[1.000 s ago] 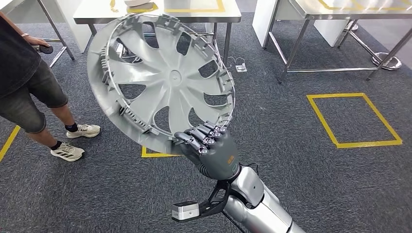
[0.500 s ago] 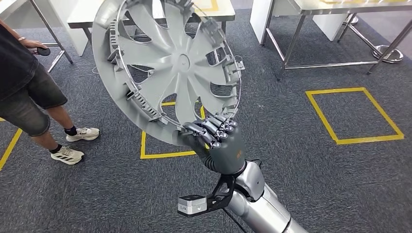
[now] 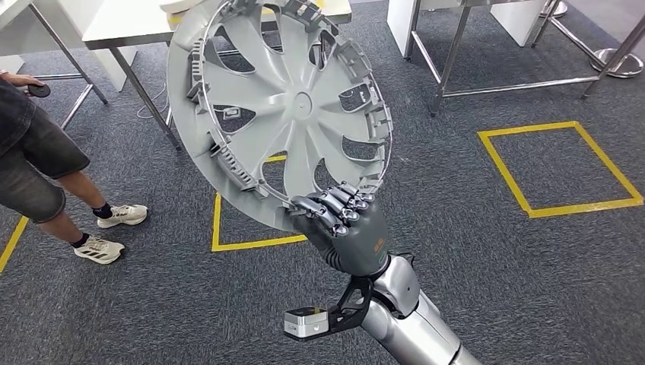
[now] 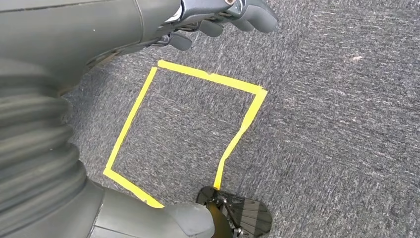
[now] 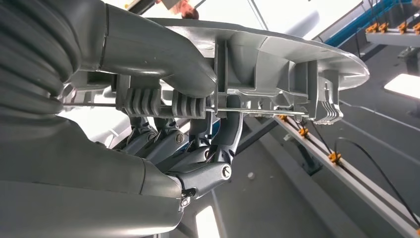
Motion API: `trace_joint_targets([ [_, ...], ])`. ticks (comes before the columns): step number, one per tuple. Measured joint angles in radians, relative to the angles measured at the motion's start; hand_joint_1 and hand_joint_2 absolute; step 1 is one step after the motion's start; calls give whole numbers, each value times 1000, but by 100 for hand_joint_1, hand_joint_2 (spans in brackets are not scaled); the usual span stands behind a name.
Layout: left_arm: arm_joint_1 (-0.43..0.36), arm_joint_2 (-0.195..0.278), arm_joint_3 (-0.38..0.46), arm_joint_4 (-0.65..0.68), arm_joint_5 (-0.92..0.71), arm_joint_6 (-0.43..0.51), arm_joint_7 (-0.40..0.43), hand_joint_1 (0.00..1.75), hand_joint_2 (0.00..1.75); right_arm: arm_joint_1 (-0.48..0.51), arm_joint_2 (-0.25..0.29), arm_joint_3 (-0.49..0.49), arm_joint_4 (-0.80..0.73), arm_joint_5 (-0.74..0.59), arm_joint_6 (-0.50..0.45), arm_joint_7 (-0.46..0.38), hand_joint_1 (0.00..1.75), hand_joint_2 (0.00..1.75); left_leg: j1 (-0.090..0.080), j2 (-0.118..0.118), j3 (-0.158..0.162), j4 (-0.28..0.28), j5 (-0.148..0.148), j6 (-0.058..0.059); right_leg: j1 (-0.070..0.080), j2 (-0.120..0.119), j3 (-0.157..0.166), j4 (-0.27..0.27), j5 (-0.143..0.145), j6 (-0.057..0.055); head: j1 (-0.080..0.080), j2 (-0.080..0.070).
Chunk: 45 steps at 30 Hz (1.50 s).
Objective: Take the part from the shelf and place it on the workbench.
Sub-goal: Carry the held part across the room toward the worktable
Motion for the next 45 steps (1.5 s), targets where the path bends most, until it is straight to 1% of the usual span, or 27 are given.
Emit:
trace_joint_targets([
  [2,0,-4,0,0,0,1,6,0,175,2,0,-2,-3,2,5,-1,175,175,1,1,1,-6,-1,3,7,0,0,0,-2,-7,-1,0],
  [3,0,-6,0,0,0,1,9,0,175,2,0,-4,-5,3,7,-1,175,175,2,1,2,-9,-2,1,10,0,0,1,-2,-9,-1,0],
  [4,0,-8,0,1,0,2,12,0,175,2,0,-5,-6,4,8,-1,175,175,3,2,2,-10,-3,-4,12,0,0,1,-2,-11,-1,0],
  [6,0,-12,0,1,0,4,17,0,175,1,0,-6,-6,5,11,-2,175,175,4,2,0,-11,-3,-20,15,-1,0,1,-2,-12,-1,0],
  [7,0,-13,0,2,0,4,18,0,175,1,0,-6,-6,6,13,-3,175,175,4,2,-1,-10,-4,-24,15,-1,0,1,-2,-11,-1,0],
  [8,0,-14,0,2,0,5,19,0,175,1,1,-6,-6,7,15,-4,175,175,3,2,-3,-7,-4,-26,16,-1,0,1,-1,-11,-1,0],
  [18,0,-15,0,2,-6,6,12,0,175,3,4,-10,-17,12,22,-13,175,175,1,1,-22,21,-13,-14,15,-1,0,-3,5,-1,0,0],
  [24,1,-15,0,2,-16,8,12,0,175,10,4,-14,-32,14,25,-13,175,175,0,1,-26,26,-14,-11,13,-1,0,-8,9,5,0,0],
  [31,0,-15,0,2,-21,9,12,0,175,12,4,-16,-36,12,26,-14,175,175,-1,1,-28,30,-15,-7,13,-1,1,-8,10,7,0,0],
  [45,1,-15,0,2,-30,13,6,0,175,12,4,-24,-40,-15,18,-19,175,175,-1,1,-29,31,-15,-7,12,-1,1,-8,10,8,0,0],
])
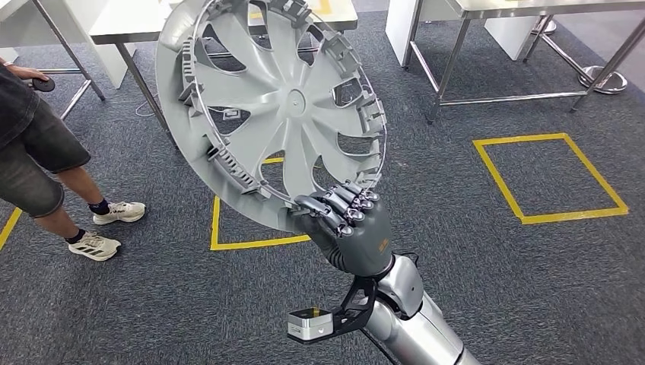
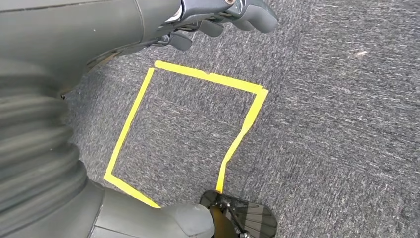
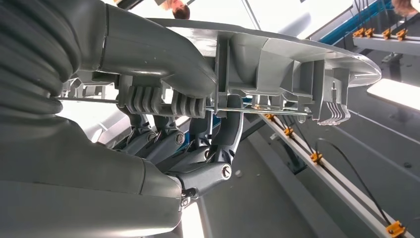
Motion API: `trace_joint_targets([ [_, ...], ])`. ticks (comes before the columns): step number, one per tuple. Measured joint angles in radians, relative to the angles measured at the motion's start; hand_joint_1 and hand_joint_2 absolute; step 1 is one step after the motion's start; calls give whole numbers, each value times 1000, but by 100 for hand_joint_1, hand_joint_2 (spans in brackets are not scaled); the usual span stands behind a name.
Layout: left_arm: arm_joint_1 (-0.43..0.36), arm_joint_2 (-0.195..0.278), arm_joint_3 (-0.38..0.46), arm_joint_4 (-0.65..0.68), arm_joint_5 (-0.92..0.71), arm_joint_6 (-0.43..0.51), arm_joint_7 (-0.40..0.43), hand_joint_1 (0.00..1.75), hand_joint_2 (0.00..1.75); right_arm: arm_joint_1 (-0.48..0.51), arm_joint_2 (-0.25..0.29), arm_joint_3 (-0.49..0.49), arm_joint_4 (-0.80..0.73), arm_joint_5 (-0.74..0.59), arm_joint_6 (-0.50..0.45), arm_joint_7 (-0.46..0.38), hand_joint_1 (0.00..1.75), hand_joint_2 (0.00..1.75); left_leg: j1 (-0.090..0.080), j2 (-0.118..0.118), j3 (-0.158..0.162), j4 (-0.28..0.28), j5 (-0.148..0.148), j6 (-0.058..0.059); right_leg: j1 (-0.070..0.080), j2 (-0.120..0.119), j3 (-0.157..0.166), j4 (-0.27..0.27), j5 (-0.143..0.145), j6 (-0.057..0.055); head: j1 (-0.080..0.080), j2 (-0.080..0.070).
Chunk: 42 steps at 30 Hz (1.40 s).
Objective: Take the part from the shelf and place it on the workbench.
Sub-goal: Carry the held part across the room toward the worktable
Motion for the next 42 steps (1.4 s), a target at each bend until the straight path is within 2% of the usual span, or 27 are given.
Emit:
trace_joint_targets([
  [10,2,1,0,0,16,-8,-9,0,175,11,8,-1,-15,8,-1,0,175,175,-1,0,-1,1,-1,1,-2,0,0,-1,1,1,0,0],
  [12,2,3,0,0,16,-8,-9,0,175,11,11,-1,-17,10,-1,1,175,175,-5,0,0,1,0,10,-9,-2,5,-13,7,10,-2,0],
  [14,1,4,0,0,14,-8,-8,0,175,13,16,-1,-24,11,-1,3,175,175,-5,3,23,-37,19,32,-10,-5,16,-29,13,21,-5,0],
  [15,1,3,0,0,13,-8,-7,0,175,13,17,-2,-27,11,-1,4,175,175,-4,6,39,-64,32,42,-8,-6,16,-22,6,22,-5,0],
  [16,1,2,0,0,12,-8,-7,0,175,13,18,-2,-29,11,-1,5,175,175,-1,8,53,-85,43,48,-5,-7,4,7,-13,21,-4,0],
  [18,1,2,0,0,11,-9,-6,0,175,13,17,-3,-30,12,-2,4,175,175,0,12,58,-93,46,49,-4,-7,-50,120,-69,18,0,0],
  [19,1,2,0,0,11,-10,-6,0,175,15,17,-4,-30,13,-2,4,175,175,1,13,56,-88,42,47,-4,-7,-77,173,-88,20,2,0],
  [20,1,2,0,0,11,-10,-7,0,175,18,16,-4,-30,14,-3,5,175,175,3,13,53,-80,38,43,-5,-7,-91,199,-90,22,3,0],
  [21,2,2,0,0,11,-10,-7,0,175,20,16,-4,-30,14,-4,6,175,175,7,12,51,-70,31,38,-6,-7,-85,185,-72,25,3,0],
  [22,3,1,1,0,11,-10,-8,0,175,22,16,-5,-30,13,-5,7,175,175,13,12,48,-57,23,30,-10,-9,-59,135,-41,30,4,0],
  [24,4,3,1,-1,11,-10,-10,0,175,24,16,-7,-28,12,-7,7,175,175,19,10,37,-25,3,9,-12,-9,-15,44,-8,33,10,0],
  [25,4,4,1,-2,10,-9,-11,0,175,26,16,-8,-27,12,-8,6,175,175,18,9,31,-12,-6,-1,-12,-8,-8,27,-8,26,13,0],
  [27,4,7,1,-2,10,-9,-12,0,175,28,16,-8,-27,13,-12,5,175,175,13,7,26,1,-18,-14,-15,-5,-15,33,-17,7,12,0],
  [28,4,8,1,-2,10,-9,-13,0,175,28,16,-8,-27,13,-12,6,175,175,11,7,30,-3,-18,-15,-18,-5,-18,36,-18,0,7,0],
  [30,4,9,1,-2,10,-9,-14,0,175,29,16,-9,-27,12,-13,7,175,175,8,6,38,-15,-14,-16,-21,-4,-19,35,-18,-2,0,0],
  [35,4,10,1,-2,10,-9,-15,0,175,29,16,-10,-27,11,-14,7,175,175,5,6,42,-31,-7,-14,-11,-3,-18,35,-21,-13,-6,0],
  [39,4,8,1,-1,10,-9,-14,0,175,28,16,-10,-27,11,-14,7,175,175,5,6,38,-28,-7,-26,-7,-3,-17,34,-21,-14,-5,0],
  [42,4,8,1,-1,10,-9,-14,0,175,29,16,-10,-27,11,-14,6,175,175,4,5,34,-22,-7,-25,-6,-3,-14,29,-18,-11,-5,0],
])
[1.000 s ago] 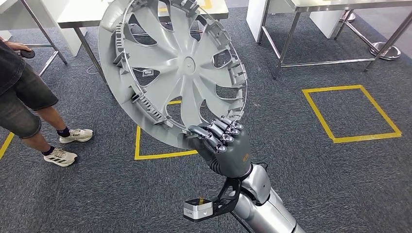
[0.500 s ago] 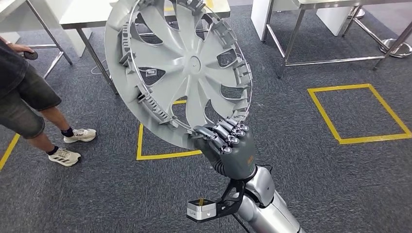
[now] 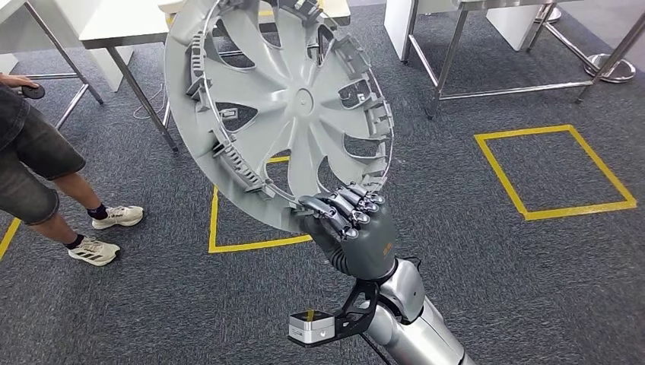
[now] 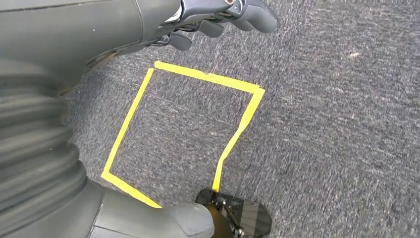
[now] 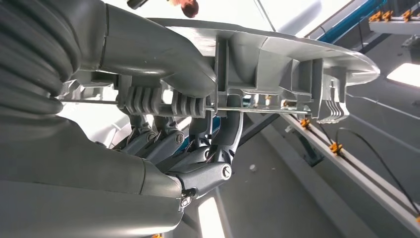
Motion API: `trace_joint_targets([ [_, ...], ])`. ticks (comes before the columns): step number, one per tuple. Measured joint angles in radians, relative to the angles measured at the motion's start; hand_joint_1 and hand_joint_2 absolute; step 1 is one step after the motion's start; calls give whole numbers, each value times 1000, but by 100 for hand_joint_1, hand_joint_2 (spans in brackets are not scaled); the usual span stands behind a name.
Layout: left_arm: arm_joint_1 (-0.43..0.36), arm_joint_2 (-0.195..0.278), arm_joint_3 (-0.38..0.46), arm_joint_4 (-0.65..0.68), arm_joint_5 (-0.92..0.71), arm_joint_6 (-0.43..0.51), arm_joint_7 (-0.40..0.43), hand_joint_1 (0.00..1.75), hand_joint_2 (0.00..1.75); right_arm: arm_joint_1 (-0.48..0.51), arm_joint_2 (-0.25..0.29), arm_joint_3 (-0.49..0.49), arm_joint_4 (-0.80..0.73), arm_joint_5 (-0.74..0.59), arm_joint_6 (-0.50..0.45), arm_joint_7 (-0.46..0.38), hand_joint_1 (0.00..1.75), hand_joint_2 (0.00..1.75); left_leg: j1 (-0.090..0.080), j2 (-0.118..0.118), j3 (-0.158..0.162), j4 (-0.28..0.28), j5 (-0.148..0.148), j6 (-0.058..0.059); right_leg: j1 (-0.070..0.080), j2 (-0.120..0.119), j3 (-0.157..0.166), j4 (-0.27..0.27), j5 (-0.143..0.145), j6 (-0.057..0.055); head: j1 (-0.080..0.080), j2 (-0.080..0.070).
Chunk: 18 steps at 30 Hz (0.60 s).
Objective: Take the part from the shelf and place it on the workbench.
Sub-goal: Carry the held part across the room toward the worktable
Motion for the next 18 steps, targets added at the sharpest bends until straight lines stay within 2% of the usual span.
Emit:
trace_joint_targets([
  [8,0,-3,0,1,0,0,7,0,175,0,0,0,0,1,5,0,175,175,0,-1,-5,12,-5,10,0,0,12,-16,9,13,0,0],
  [18,0,-4,0,1,-8,2,5,0,175,0,1,0,-3,7,15,1,175,175,-2,-1,-12,23,-8,19,-1,0,13,-20,13,20,0,0],
])
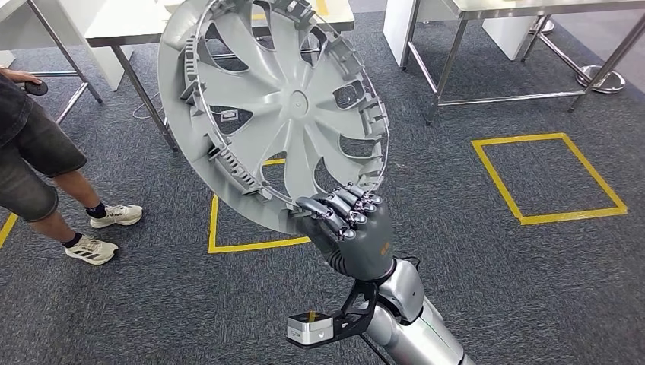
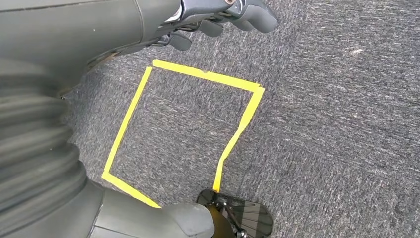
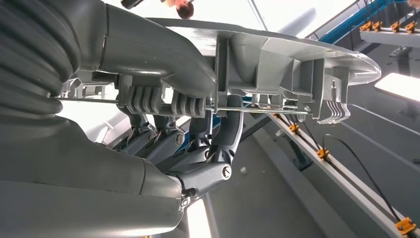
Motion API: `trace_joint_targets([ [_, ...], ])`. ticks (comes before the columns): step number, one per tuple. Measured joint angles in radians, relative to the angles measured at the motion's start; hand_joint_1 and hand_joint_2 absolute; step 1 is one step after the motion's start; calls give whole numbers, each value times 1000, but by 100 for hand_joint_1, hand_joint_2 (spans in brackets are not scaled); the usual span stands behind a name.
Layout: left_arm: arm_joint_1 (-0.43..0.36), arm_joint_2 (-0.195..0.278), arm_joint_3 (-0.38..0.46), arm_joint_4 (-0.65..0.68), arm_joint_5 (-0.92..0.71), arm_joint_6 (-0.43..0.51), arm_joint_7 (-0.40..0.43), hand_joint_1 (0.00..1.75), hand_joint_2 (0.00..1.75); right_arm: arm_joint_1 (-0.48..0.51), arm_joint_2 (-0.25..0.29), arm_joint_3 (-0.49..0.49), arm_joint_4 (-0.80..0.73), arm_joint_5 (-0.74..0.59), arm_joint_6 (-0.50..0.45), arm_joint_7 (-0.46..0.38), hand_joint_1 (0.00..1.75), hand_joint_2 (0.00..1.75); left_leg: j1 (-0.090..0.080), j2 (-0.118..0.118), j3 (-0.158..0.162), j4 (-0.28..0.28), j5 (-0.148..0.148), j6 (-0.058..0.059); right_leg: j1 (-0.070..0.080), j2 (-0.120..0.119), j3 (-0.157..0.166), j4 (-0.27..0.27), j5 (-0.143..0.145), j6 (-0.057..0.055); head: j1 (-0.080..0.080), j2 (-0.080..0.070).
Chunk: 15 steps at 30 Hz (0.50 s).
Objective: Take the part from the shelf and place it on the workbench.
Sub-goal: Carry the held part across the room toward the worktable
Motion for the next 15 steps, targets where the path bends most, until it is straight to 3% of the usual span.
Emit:
trace_joint_targets([
  [4,0,0,0,0,-6,2,-5,0,175,2,0,0,0,-6,3,-2,175,175,-1,0,-2,3,-1,3,-1,0,0,-1,1,2,0,0],
  [10,2,2,0,0,-15,3,12,0,175,10,3,0,0,-12,6,-4,175,175,-6,0,-12,19,-6,22,-10,-1,0,-4,6,13,0,0],
  [13,3,3,0,0,-21,7,28,0,175,11,10,2,-1,-13,6,-7,175,175,-11,2,-14,14,0,40,-14,0,3,-16,15,29,0,0],
  [15,3,2,-1,0,-23,12,35,0,175,11,12,3,-1,-13,7,-8,175,175,-9,10,-6,-7,15,57,-14,-2,-5,0,1,34,2,0],
])
